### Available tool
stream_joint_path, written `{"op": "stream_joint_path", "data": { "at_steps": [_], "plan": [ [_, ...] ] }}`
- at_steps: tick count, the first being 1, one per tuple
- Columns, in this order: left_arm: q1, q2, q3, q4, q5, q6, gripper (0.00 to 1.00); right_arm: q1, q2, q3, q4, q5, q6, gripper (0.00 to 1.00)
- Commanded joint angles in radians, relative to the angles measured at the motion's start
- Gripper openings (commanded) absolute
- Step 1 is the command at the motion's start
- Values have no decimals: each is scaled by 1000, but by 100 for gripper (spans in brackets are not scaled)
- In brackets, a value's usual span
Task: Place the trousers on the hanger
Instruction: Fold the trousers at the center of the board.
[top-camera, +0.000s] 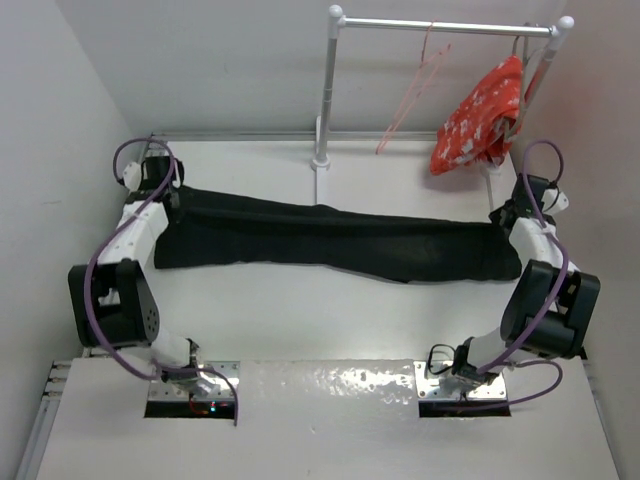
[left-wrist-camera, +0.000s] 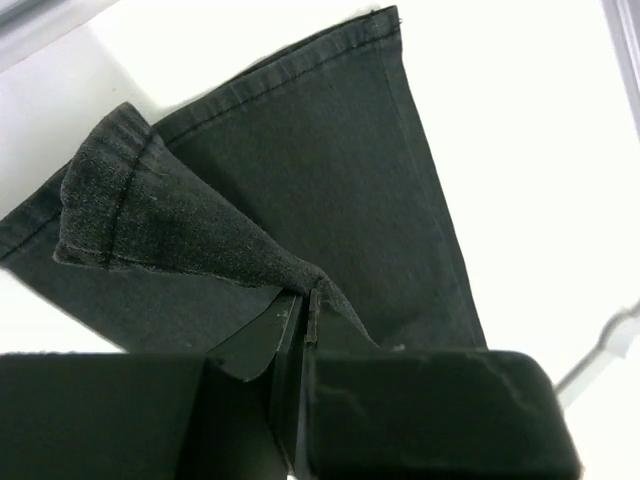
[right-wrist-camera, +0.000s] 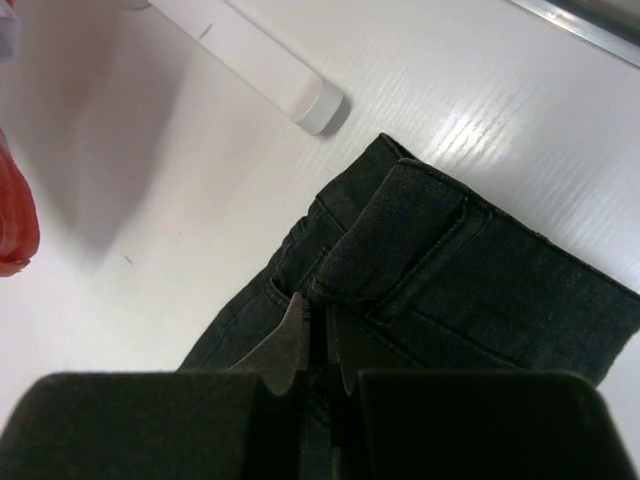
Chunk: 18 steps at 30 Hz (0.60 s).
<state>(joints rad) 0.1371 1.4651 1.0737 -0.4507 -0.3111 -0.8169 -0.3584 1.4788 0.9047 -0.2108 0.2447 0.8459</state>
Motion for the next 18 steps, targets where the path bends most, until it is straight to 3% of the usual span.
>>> {"op": "stream_joint_path", "data": {
  "at_steps": [1,12,18],
  "plan": [
    [6,75,103,1,-97,28,0,-10,27,63,83,39,-4,0],
    [-37,386,461,-138,-154,146,0,-8,133,123,105,27,-8,0],
    [-37,538,561,-172,-137,211,0,-4,215,181,105,4,-18,0]
  ]
}}
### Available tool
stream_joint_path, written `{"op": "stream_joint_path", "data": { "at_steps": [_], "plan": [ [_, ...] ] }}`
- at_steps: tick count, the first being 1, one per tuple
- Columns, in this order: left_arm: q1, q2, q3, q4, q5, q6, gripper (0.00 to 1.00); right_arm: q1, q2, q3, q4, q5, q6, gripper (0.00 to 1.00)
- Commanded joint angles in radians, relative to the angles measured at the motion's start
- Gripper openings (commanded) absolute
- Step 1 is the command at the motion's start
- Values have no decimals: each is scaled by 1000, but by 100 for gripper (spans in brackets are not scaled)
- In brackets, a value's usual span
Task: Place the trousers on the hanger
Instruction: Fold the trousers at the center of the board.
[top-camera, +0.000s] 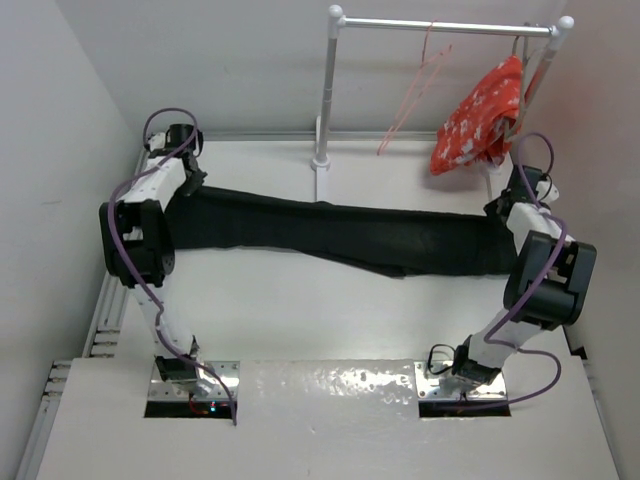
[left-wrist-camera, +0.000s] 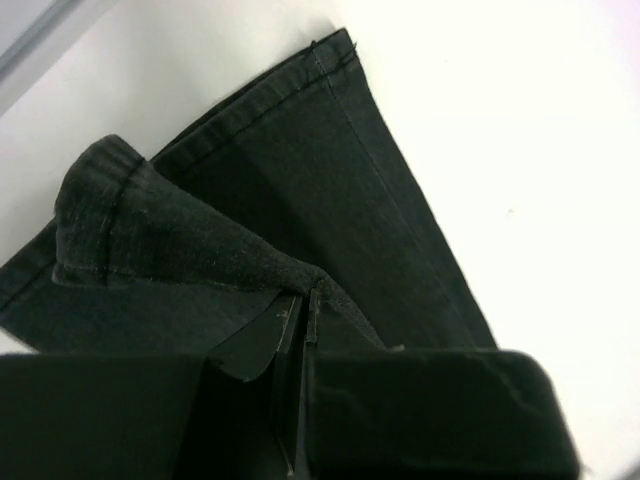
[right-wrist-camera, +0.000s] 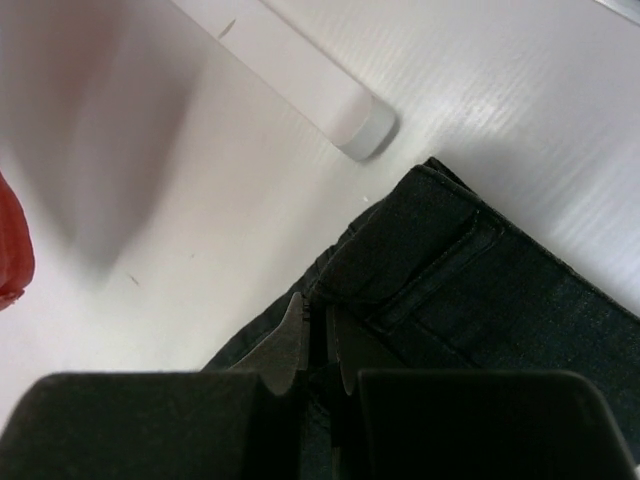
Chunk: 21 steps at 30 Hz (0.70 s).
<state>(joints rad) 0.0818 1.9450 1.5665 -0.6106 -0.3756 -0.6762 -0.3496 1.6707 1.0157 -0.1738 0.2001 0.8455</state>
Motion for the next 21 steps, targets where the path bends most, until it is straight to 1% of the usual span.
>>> {"op": "stream_joint_path", "data": {
  "at_steps": [1,4,7,8,9,11,12,13,14,15,16,19,20,21],
  "plan": [
    [18,81,107,-26,-69,73,0,-11,30,78,65,47,-20,1],
    [16,137,153,-38,-69,95,0,-5,46,92,72,48,-26,1],
    [16,163,184,-6,-60,133,5,-3,55,103,71,50,-33,3],
    [16,173,199,-9,-60,141,8,-2,55,106,69,51,-33,4],
    [16,192,216,-15,-60,162,18,-2,55,106,69,51,-33,11],
    [16,203,257,-35,-66,178,30,-2,50,115,54,51,-43,30],
    [16,198,273,-57,-68,178,39,-2,43,116,45,56,-42,46],
    [18,184,270,-58,-57,176,44,-3,15,110,46,50,-45,54],
    [16,143,264,-42,-51,165,53,-3,0,109,43,42,-45,61],
    [16,119,241,-32,-45,161,56,-2,-15,110,34,27,-46,71],
    [16,94,230,-25,-39,159,59,-3,-31,113,22,18,-49,76],
    [18,-12,158,-18,-45,136,60,-3,-104,103,-18,-7,-45,91],
    [16,-71,121,-8,-30,126,62,-3,-168,54,-10,-22,-34,91],
    [19,-99,33,18,-14,119,62,-3,-207,17,14,-42,-26,91]
  ]
}}
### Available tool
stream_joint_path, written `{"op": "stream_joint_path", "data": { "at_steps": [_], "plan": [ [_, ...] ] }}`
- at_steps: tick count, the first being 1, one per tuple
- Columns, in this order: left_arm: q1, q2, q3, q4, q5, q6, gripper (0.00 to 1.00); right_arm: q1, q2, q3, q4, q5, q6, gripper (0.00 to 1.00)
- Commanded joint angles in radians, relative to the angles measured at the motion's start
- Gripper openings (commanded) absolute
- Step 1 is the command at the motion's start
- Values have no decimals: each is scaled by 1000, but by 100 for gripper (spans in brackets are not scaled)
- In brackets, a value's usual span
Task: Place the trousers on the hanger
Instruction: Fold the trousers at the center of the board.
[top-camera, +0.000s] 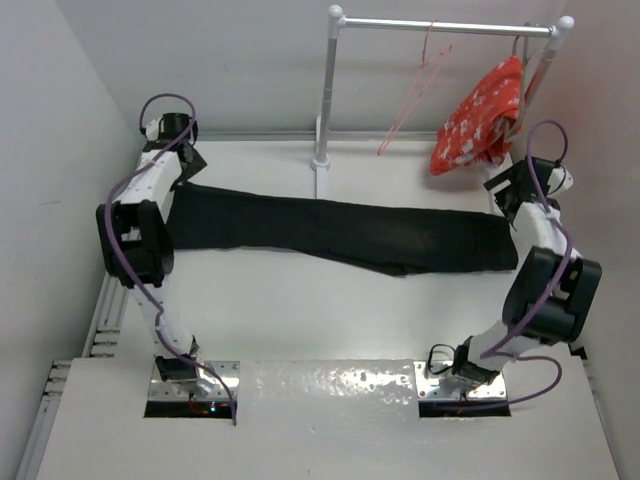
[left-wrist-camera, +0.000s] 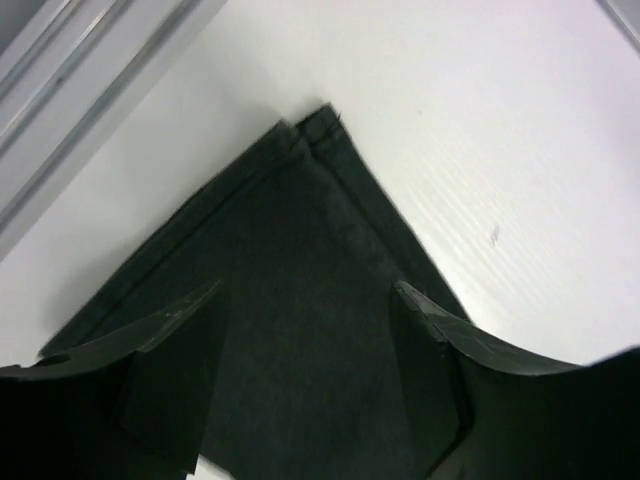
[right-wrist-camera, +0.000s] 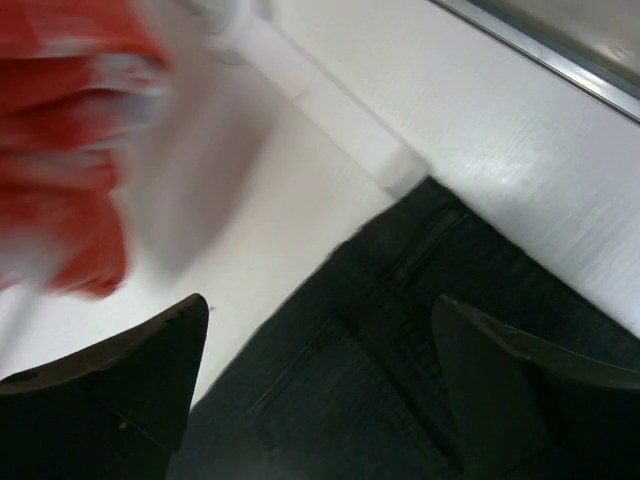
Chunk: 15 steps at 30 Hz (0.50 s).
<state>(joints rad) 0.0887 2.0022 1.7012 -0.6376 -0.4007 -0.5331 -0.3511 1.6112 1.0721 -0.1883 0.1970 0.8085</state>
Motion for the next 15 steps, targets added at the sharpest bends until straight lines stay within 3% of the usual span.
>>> {"op": "stream_joint_path", "data": {
  "at_steps": [1,3,4,5,8,9,12,13,14,15],
  "plan": [
    [14,-183,-150,52,31,-34,62,-2,-186,-84,70,-94,21,90],
    [32,-252,-284,62,120,-70,59,-2,-308,-213,104,-149,50,54],
    [39,-278,-340,70,140,-86,58,-2,-353,-266,121,-172,63,30],
    [48,-328,-395,87,184,-105,55,0,-397,-370,157,-195,84,0],
    [136,-411,-621,209,308,-186,35,0,-537,-552,216,-232,104,0],
    [160,-425,-711,232,341,-202,34,0,-575,-581,213,-234,104,0],
    [207,-444,-847,323,396,-241,38,-3,-602,-693,193,-200,113,34],
    [207,-415,-854,328,396,-245,43,-8,-605,-727,191,-168,121,50],
    [207,-396,-848,328,425,-246,45,-8,-606,-744,191,-138,126,84],
    [206,-378,-844,331,439,-251,46,-11,-603,-771,191,-127,133,95]
  ]
}}
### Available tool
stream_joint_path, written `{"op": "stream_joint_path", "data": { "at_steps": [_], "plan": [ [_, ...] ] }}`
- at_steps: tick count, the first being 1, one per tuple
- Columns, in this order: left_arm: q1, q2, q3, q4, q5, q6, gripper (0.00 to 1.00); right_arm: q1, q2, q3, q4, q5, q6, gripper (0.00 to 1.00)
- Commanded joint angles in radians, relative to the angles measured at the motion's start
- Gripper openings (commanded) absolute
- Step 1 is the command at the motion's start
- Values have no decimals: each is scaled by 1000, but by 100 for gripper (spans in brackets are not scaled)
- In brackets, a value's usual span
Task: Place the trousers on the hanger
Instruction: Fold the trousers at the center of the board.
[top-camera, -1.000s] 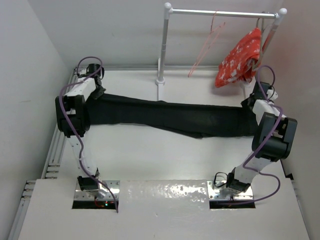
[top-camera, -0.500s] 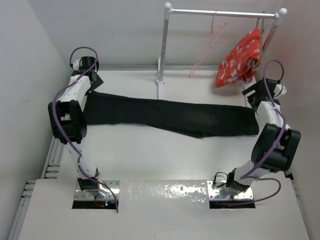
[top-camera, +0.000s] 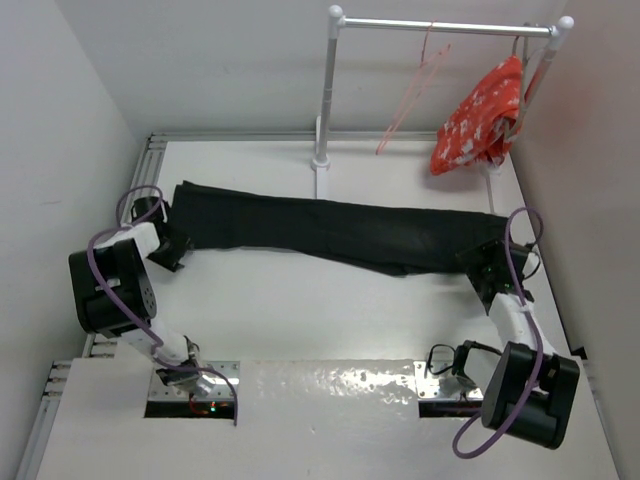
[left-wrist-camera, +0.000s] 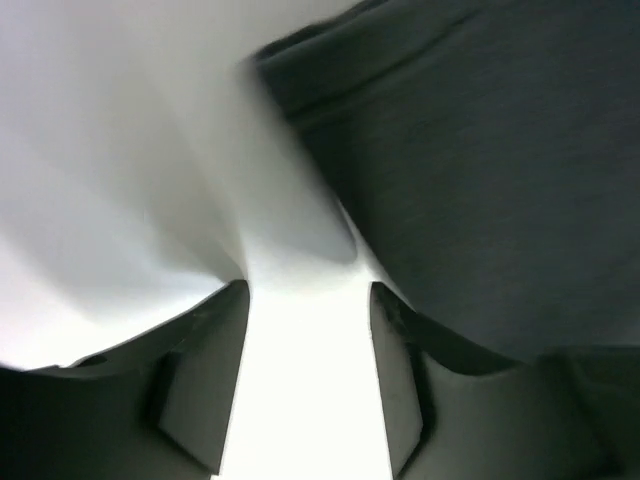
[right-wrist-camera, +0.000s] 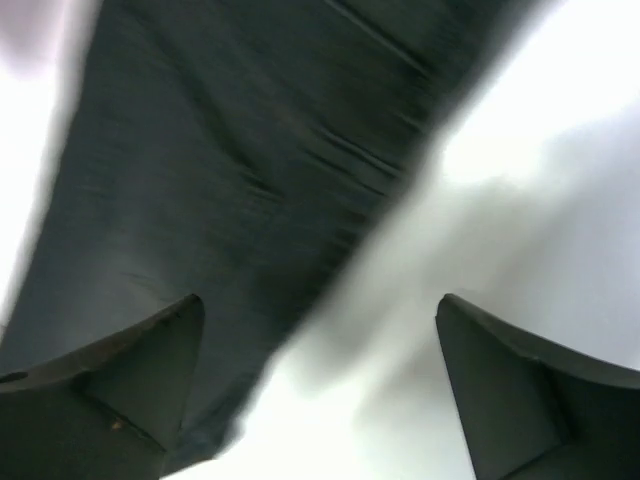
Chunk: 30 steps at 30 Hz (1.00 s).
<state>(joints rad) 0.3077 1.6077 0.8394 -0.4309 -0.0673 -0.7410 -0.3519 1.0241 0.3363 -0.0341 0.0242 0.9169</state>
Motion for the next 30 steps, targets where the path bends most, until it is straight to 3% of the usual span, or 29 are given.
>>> {"op": "stream_joint_path", "data": {
  "at_steps": [1,4,8,11,12,13,15,17,18,21,25,30],
  "plan": [
    [-13,47,20,126,107,-50,51,-16,-13,-45,37,55,46,99],
    [-12,83,3,174,136,-89,56,-44,11,-72,57,95,88,98],
    [-15,97,4,191,116,-104,55,-75,45,-66,54,149,112,94],
    [-15,93,-2,213,100,-127,46,-76,134,-45,103,172,137,89],
    [-16,92,-5,221,92,-129,39,-78,164,-31,147,165,149,87],
    [-21,92,-10,231,86,-133,20,-78,226,-19,163,158,158,81],
    [-21,97,-7,233,72,-136,11,-78,286,-5,250,134,171,72],
    [-22,103,4,227,72,-133,0,-78,345,9,276,112,183,40],
    [-22,107,19,207,37,-126,0,-78,359,20,283,115,186,22],
    [-22,83,32,166,-18,-113,0,-78,344,6,250,164,197,3],
    [-22,21,52,101,-124,-95,0,-78,213,-68,231,227,217,0],
    [-21,-54,95,-40,-256,-70,0,-79,7,-92,83,293,160,0]
  ]
}}
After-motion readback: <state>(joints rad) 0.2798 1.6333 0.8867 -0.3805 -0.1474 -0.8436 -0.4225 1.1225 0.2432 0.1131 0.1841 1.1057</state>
